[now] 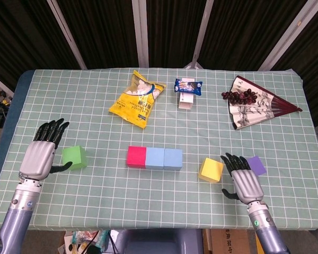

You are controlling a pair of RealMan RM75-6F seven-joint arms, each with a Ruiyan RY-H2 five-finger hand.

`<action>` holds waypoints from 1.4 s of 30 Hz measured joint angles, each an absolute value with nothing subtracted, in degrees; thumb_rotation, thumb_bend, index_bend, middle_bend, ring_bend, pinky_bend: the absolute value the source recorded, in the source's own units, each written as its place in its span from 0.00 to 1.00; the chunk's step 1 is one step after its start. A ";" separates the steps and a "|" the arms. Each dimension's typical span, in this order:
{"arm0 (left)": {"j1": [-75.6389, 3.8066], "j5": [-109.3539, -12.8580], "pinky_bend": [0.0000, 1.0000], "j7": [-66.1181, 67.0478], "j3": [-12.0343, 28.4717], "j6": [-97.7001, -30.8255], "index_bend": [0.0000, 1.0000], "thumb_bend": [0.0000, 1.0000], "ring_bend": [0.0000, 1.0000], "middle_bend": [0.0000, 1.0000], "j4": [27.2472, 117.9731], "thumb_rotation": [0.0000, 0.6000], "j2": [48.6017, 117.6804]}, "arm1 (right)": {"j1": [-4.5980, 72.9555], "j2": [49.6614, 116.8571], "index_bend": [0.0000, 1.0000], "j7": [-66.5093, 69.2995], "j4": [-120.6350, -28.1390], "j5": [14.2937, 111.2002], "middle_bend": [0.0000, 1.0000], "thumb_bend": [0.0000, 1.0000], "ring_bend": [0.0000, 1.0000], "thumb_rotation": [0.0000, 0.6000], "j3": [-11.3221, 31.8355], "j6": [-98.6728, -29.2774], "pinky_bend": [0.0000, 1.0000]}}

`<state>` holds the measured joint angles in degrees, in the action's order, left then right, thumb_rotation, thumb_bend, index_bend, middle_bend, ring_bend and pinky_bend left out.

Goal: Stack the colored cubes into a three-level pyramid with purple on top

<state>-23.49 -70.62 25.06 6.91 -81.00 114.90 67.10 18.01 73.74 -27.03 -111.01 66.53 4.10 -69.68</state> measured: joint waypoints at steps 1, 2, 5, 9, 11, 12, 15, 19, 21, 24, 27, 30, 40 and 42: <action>-23.44 -70.61 0.04 24.97 7.01 -80.94 0.00 0.09 0.00 0.01 114.80 1.00 67.08 | 18.30 74.49 0.00 -27.20 -110.39 65.95 0.00 0.26 0.00 1.00 4.42 -69.56 0.00; -23.42 -70.60 0.04 24.92 7.08 -80.90 0.00 0.09 0.00 0.01 114.74 1.00 67.07 | 18.59 75.21 0.00 -27.37 -109.76 65.41 0.00 0.26 0.00 1.00 4.71 -69.42 0.00; -23.37 -70.55 0.04 24.83 7.39 -80.82 0.00 0.09 0.00 0.01 114.54 1.00 67.07 | 19.60 77.28 0.00 -27.97 -107.90 63.89 0.00 0.26 0.00 1.00 5.52 -68.96 0.00; -23.35 -70.63 0.04 24.95 7.59 -80.75 0.00 0.09 0.00 0.01 114.44 1.00 67.19 | 20.78 79.24 0.00 -28.44 -106.26 62.33 0.00 0.26 0.00 1.00 6.46 -68.29 0.00; -23.34 -70.75 0.04 25.05 7.69 -80.74 0.00 0.09 0.00 0.01 114.41 1.00 67.28 | 21.30 79.99 0.00 -28.57 -105.52 61.55 0.00 0.26 0.00 1.00 6.92 -68.00 0.00; -23.33 -70.82 0.04 25.09 7.73 -80.74 0.00 0.09 0.00 0.01 114.38 1.00 67.31 | 21.67 80.51 0.00 -28.63 -105.00 61.00 0.00 0.26 0.00 1.00 7.25 -67.83 0.00; -23.23 -70.86 0.04 25.14 7.87 -80.71 0.00 0.09 0.00 0.01 114.25 1.00 67.40 | 22.41 81.35 0.00 -28.75 -103.80 59.91 0.00 0.26 0.00 1.00 7.87 -67.51 0.00; -23.18 -70.63 0.04 25.23 8.00 -80.48 0.00 0.09 0.00 0.01 113.88 1.00 67.52 | 23.22 81.86 0.00 -28.80 -101.97 58.45 0.00 0.26 0.00 1.00 8.67 -67.01 0.00; -23.13 -70.57 0.04 25.30 8.04 -80.43 0.00 0.09 0.00 0.01 113.83 1.00 67.54 | 23.70 82.03 0.00 -28.76 -100.87 57.62 0.00 0.26 0.00 1.00 9.09 -66.67 0.00; -23.05 -70.48 0.04 25.35 8.11 -80.32 0.00 0.09 0.00 0.01 113.82 1.00 67.56 | 24.17 82.00 0.00 -28.79 -99.94 56.89 0.00 0.26 0.00 1.00 9.36 -66.41 0.00; -22.98 -70.44 0.04 25.45 8.15 -80.23 0.00 0.09 0.00 0.01 113.78 1.00 67.58 | 24.49 81.74 0.00 -28.65 -99.51 56.34 0.00 0.26 0.00 1.00 9.48 -66.20 0.00; -22.92 -70.41 0.04 25.57 8.16 -80.13 0.00 0.09 0.00 0.01 113.79 1.00 67.63 | 24.76 81.55 0.00 -28.58 -99.11 56.08 0.00 0.26 0.00 1.00 9.48 -65.99 0.00; -22.71 -70.82 0.04 25.70 8.26 -79.98 0.00 0.09 0.00 0.01 114.47 1.00 67.44 | 26.02 81.06 0.00 -28.68 -99.98 55.96 0.04 0.26 0.00 1.00 9.04 -64.99 0.00; -22.67 -70.76 0.04 25.56 8.33 -79.89 0.00 0.09 0.00 0.01 114.55 1.00 67.40 | 26.29 81.01 0.00 -29.08 -100.11 56.15 0.09 0.26 0.00 1.00 8.67 -64.86 0.00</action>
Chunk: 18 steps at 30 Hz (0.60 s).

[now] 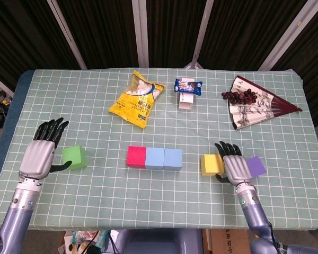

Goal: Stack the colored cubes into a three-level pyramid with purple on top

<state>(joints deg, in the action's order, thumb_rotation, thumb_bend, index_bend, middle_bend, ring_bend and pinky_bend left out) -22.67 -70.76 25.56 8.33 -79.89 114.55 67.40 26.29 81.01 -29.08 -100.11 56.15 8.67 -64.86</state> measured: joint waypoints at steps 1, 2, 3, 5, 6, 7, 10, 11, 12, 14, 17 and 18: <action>-22.64 -70.74 0.04 25.53 8.38 -79.87 0.00 0.09 0.00 0.01 114.57 1.00 67.37 | 26.43 80.98 0.00 -29.12 -100.06 56.35 0.12 0.26 0.00 1.00 8.51 -64.64 0.00; -22.62 -70.72 0.04 25.56 8.42 -79.92 0.00 0.09 0.00 0.02 114.58 1.00 67.39 | 26.57 80.93 0.00 -29.04 -99.95 56.57 0.16 0.26 0.01 1.00 8.40 -64.35 0.00; -22.57 -70.68 0.04 25.58 8.49 -80.04 0.00 0.09 0.00 0.02 114.61 1.00 67.43 | 26.75 80.85 0.00 -28.76 -99.73 56.88 0.18 0.26 0.01 1.00 8.27 -63.89 0.00; -22.47 -70.65 0.04 25.56 8.63 -80.32 0.00 0.09 0.00 0.02 114.76 1.00 67.57 | 27.02 80.74 0.00 -28.04 -99.18 57.49 0.23 0.26 0.04 1.00 8.14 -63.30 0.00; -22.41 -70.66 0.04 25.51 8.72 -80.44 0.00 0.09 0.00 0.02 114.86 1.00 67.61 | 27.19 80.73 0.00 -27.48 -98.68 58.04 0.24 0.26 0.05 1.00 8.07 -63.01 0.00; -22.36 -70.70 0.04 25.47 8.80 -80.54 0.00 0.09 0.00 0.02 114.93 1.00 67.65 | 27.32 80.74 0.00 -27.06 -98.29 58.48 0.24 0.26 0.06 1.00 8.02 -62.84 0.00; -22.26 -70.82 0.04 25.47 8.95 -80.74 0.00 0.09 0.00 0.02 115.03 1.00 67.69 | 27.71 80.89 0.00 -26.18 -97.06 59.71 0.26 0.26 0.07 1.00 7.86 -62.54 0.00; -22.23 -70.82 0.04 25.42 8.97 -80.75 0.00 0.09 0.00 0.02 115.07 1.00 67.69 | 27.87 80.97 0.00 -26.08 -96.71 59.93 0.27 0.26 0.08 1.00 7.81 -62.48 0.00; -22.20 -70.79 0.04 25.38 9.00 -80.74 0.00 0.09 0.00 0.02 115.10 1.00 67.70 | 27.99 81.02 0.00 -26.03 -96.51 60.02 0.28 0.26 0.09 1.00 7.78 -62.45 0.00; -22.18 -70.75 0.04 25.40 9.03 -80.70 0.00 0.09 0.00 0.02 115.09 1.00 67.71 | 28.16 81.07 0.00 -26.05 -96.25 60.03 0.32 0.26 0.12 1.00 7.76 -62.43 0.00; -22.14 -70.63 0.04 25.43 9.06 -80.60 0.00 0.09 0.00 0.02 115.09 1.00 67.77 | 28.25 80.99 0.00 -26.10 -96.15 59.84 0.38 0.26 0.18 1.00 7.65 -62.48 0.00; -22.14 -70.60 0.04 25.41 9.09 -80.57 0.00 0.09 0.00 0.02 115.10 1.00 67.78 | 28.27 80.93 0.00 -26.16 -96.17 59.77 0.41 0.26 0.20 1.00 7.56 -62.49 0.00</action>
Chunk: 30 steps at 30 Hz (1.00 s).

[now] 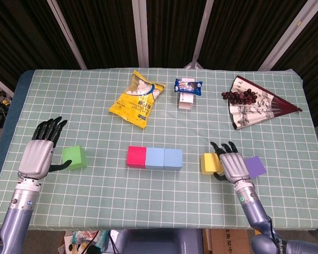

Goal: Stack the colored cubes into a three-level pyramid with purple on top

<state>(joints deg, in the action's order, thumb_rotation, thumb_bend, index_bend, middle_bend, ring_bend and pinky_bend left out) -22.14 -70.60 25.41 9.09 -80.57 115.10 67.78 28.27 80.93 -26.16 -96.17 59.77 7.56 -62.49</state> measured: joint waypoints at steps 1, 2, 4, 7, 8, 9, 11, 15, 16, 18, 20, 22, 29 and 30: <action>-22.13 -70.59 0.04 25.40 9.11 -80.53 0.00 0.09 0.00 0.02 115.10 1.00 67.78 | 28.28 80.87 0.00 -26.18 -96.21 59.72 0.42 0.26 0.22 1.00 7.49 -62.49 0.00; -22.13 -70.60 0.04 25.41 9.12 -80.52 0.00 0.09 0.00 0.02 115.10 1.00 67.78 | 28.28 80.82 0.00 -26.19 -96.27 59.69 0.44 0.26 0.23 1.00 7.44 -62.50 0.00; -22.11 -70.59 0.04 25.34 9.15 -80.49 0.00 0.09 0.00 0.02 115.14 1.00 67.76 | 28.27 80.76 0.00 -26.08 -96.41 59.85 0.45 0.26 0.24 1.00 7.36 -62.56 0.00; -22.08 -70.54 0.04 25.22 9.20 -80.36 0.00 0.09 0.00 0.02 115.18 1.00 67.68 | 28.28 80.53 0.00 -25.89 -96.94 60.53 0.45 0.26 0.25 1.00 7.18 -62.75 0.00; -22.08 -70.54 0.04 25.20 9.19 -80.31 0.00 0.09 0.00 0.02 115.19 1.00 67.65 | 28.29 80.42 0.00 -25.82 -97.21 60.73 0.45 0.26 0.25 1.00 7.15 -62.82 0.00; -22.07 -70.53 0.04 25.18 9.18 -80.25 0.00 0.09 0.00 0.02 115.21 1.00 67.63 | 28.31 80.24 0.00 -25.75 -97.67 61.01 0.45 0.26 0.25 1.00 7.17 -62.94 0.00; -22.07 -70.52 0.04 25.16 9.14 -80.09 0.00 0.09 0.00 0.02 115.38 1.00 67.52 | 28.40 79.85 0.00 -25.73 -98.54 61.45 0.45 0.26 0.25 1.00 7.27 -63.17 0.00; -22.04 -70.38 0.04 24.95 9.22 -79.92 0.00 0.09 0.00 0.02 115.74 1.00 67.30 | 28.91 78.41 0.00 -26.21 -101.50 62.04 0.45 0.26 0.25 1.00 8.00 -63.68 0.00; -22.04 -70.26 0.04 24.83 9.30 -79.87 0.00 0.09 0.00 0.02 115.84 1.00 67.23 | 29.07 78.02 0.00 -26.46 -102.31 62.05 0.45 0.26 0.25 1.00 8.24 -63.80 0.00; -22.05 -70.11 0.04 24.64 9.44 -79.78 0.00 0.09 0.00 0.02 116.00 1.00 67.11 | 29.50 77.10 0.00 -27.29 -104.37 61.83 0.45 0.26 0.25 1.00 8.90 -64.08 0.00; -22.06 -69.97 0.04 24.41 9.57 -79.68 0.00 0.09 0.00 0.02 116.17 1.00 66.94 | 29.98 76.38 0.00 -28.25 -106.20 61.35 0.45 0.26 0.25 1.00 9.55 -64.33 0.00; -22.07 -69.80 0.04 24.21 9.65 -79.50 0.00 0.09 0.00 0.02 116.30 1.00 66.74 | 30.68 75.66 0.00 -29.80 -108.21 60.35 0.45 0.26 0.25 1.00 10.35 -64.62 0.00; -22.29 -69.01 0.04 24.01 9.78 -78.63 0.00 0.09 0.00 0.02 116.22 1.00 66.16 | 33.71 75.10 0.00 -37.11 -113.78 55.47 0.45 0.26 0.25 1.00 12.50 -66.29 0.00; -22.33 -68.81 0.04 23.97 9.85 -78.54 0.00 0.09 0.00 0.02 116.20 1.00 66.07 | 34.41 75.24 0.00 -38.60 -114.95 54.39 0.45 0.26 0.25 1.00 12.94 -66.80 0.00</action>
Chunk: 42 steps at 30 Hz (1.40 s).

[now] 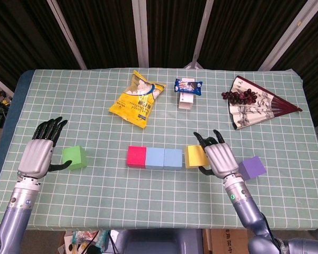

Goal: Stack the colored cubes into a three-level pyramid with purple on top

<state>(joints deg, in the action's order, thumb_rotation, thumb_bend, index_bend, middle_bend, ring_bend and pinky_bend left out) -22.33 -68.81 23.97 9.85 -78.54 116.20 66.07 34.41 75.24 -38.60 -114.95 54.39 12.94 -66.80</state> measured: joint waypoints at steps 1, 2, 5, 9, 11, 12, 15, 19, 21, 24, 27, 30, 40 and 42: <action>-22.36 -68.45 0.04 23.83 10.01 -78.44 0.00 0.09 0.00 0.02 116.20 1.00 65.93 | 34.97 75.42 0.00 -39.76 -115.81 53.50 0.45 0.26 0.25 1.00 13.28 -67.21 0.00; -22.39 -68.15 0.04 23.63 10.18 -78.36 0.00 0.09 0.00 0.02 116.22 1.00 65.80 | 35.56 75.64 0.00 -40.93 -116.65 52.55 0.45 0.26 0.25 1.00 13.61 -67.65 0.00; -22.48 -67.08 0.04 22.59 10.81 -78.01 0.00 0.09 0.00 0.02 116.31 1.00 65.18 | 37.88 76.84 0.00 -44.95 -119.11 49.22 0.45 0.26 0.25 1.00 14.68 -69.13 0.00; -22.60 -66.10 0.04 21.23 11.42 -77.42 0.00 0.09 0.00 0.02 116.38 1.00 64.43 | 41.79 79.87 0.00 -50.55 -120.77 44.91 0.45 0.26 0.25 1.00 15.95 -71.50 0.00; -22.64 -65.76 0.04 20.59 11.59 -77.10 0.00 0.09 0.00 0.02 116.48 1.00 64.07 | 43.55 81.45 0.00 -52.55 -121.01 43.00 0.45 0.26 0.25 1.00 16.46 -72.65 0.00; -22.65 -65.61 0.04 20.27 11.67 -76.96 0.00 0.09 0.00 0.02 116.55 1.00 63.89 | 44.67 82.51 0.00 -53.84 -121.03 41.72 0.45 0.26 0.25 1.00 16.79 -73.44 0.00; -22.67 -65.27 0.04 19.64 11.80 -76.67 0.00 0.09 0.00 0.02 116.63 1.00 63.60 | 47.22 85.07 0.00 -57.07 -120.76 38.62 0.45 0.26 0.25 1.00 17.59 -75.69 0.00; -22.79 -64.30 0.04 18.76 11.98 -75.91 0.00 0.09 0.00 0.02 116.58 1.00 63.15 | 50.11 87.89 0.00 -60.62 -119.62 35.00 0.45 0.26 0.25 1.00 18.75 -78.57 0.00; -22.89 -63.97 0.04 18.22 12.10 -75.53 0.00 0.09 0.00 0.02 116.57 1.00 62.89 | 51.30 89.27 0.00 -62.31 -118.97 32.57 0.45 0.26 0.25 1.00 19.63 -80.33 0.00; -22.99 -63.78 0.04 17.62 12.25 -75.25 0.00 0.09 0.00 0.02 116.57 1.00 62.59 | 53.23 91.05 0.00 -64.50 -118.36 28.57 0.46 0.26 0.25 1.00 21.35 -83.04 0.00; -23.04 -63.71 0.04 17.17 12.35 -75.17 0.00 0.09 0.00 0.02 116.47 1.00 62.41 | 55.37 92.63 0.00 -66.48 -118.05 24.59 0.46 0.26 0.25 1.00 23.68 -85.85 0.00; -23.11 -63.55 0.04 16.92 12.36 -75.03 0.00 0.09 0.00 0.02 116.29 1.00 62.34 | 56.90 93.82 0.00 -67.52 -118.05 21.42 0.46 0.26 0.25 1.00 25.79 -88.35 0.00; -23.17 -64.00 0.04 16.92 12.23 -75.52 0.00 0.09 0.00 0.02 116.54 1.00 62.39 | 58.63 96.15 0.00 -65.70 -118.83 15.19 0.46 0.26 0.25 1.00 28.85 -92.28 0.00; -23.18 -64.04 0.04 16.93 12.17 -75.54 0.00 0.09 0.00 0.02 116.60 1.00 62.40 | 58.73 96.27 0.00 -65.07 -118.82 15.35 0.46 0.26 0.25 1.00 28.73 -92.42 0.00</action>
<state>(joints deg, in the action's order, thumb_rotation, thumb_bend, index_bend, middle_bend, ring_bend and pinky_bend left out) -23.18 -64.04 16.93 12.17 -75.54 116.60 62.40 58.73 96.27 -65.07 -118.82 15.35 28.73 -92.42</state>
